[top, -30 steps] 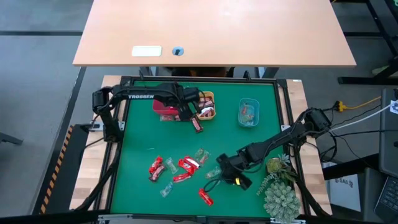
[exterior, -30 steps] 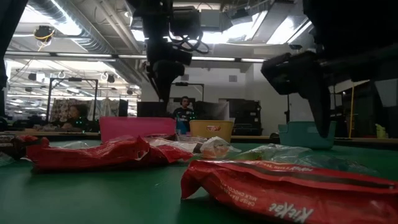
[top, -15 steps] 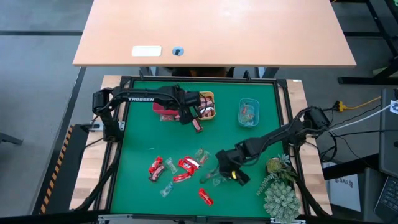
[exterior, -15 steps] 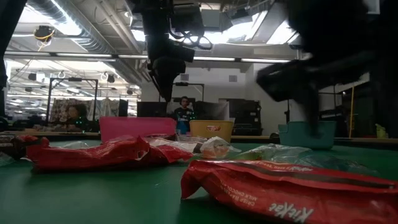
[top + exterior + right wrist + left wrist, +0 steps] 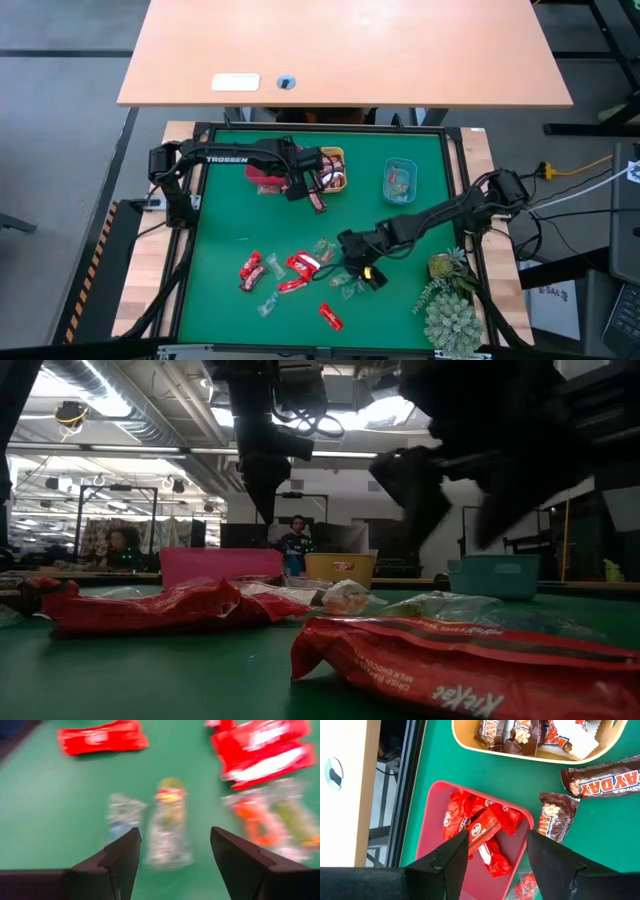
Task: Sort candy
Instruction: Put the green gummy into the blue bin
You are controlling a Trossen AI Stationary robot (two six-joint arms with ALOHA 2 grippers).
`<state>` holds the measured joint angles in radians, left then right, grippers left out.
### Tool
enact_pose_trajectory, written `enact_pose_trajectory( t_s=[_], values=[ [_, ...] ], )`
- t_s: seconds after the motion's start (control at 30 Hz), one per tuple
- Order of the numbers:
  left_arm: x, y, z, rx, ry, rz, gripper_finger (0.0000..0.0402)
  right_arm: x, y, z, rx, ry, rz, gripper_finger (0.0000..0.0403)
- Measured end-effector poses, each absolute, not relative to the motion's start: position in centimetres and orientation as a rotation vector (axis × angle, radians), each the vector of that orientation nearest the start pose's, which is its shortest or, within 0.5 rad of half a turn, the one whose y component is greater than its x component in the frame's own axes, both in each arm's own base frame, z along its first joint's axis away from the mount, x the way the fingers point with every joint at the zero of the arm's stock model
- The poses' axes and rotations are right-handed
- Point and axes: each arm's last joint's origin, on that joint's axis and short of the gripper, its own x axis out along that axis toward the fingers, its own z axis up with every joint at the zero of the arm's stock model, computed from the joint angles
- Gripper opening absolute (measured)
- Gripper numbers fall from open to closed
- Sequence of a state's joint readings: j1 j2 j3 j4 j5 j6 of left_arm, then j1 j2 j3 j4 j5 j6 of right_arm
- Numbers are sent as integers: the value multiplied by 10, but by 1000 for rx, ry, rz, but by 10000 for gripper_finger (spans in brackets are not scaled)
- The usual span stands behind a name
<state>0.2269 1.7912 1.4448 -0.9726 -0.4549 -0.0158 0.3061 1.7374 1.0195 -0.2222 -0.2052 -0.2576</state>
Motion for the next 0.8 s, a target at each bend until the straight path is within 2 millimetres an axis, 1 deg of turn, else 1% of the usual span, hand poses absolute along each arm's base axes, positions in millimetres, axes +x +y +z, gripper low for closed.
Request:
enact_pose_trajectory(
  t_s=[0.1, 0.23, 0.33, 0.4, 0.47, 0.7, 0.8],
  values=[
    [339, 94, 244, 135, 1329, 596, 193, 330, 105, 171, -301, 862, 569, 241],
    [338, 98, 244, 128, 1330, 605, 193, 328, 105, 170, -237, 899, 547, 241],
    [338, 98, 244, 128, 1329, 604, 193, 326, 113, 163, -211, 941, 569, 241],
    [338, 98, 244, 126, 1329, 604, 193, 327, 118, 153, -201, 964, 583, 241],
    [338, 97, 244, 120, 1327, 608, 193, 327, 119, 150, -190, 964, 605, 241],
    [339, 97, 244, 97, 1318, 622, 193, 331, 113, 151, -207, 936, 629, 241],
    [339, 97, 244, 95, 1318, 622, 193, 332, 111, 145, -186, 953, 650, 241]
  ],
)
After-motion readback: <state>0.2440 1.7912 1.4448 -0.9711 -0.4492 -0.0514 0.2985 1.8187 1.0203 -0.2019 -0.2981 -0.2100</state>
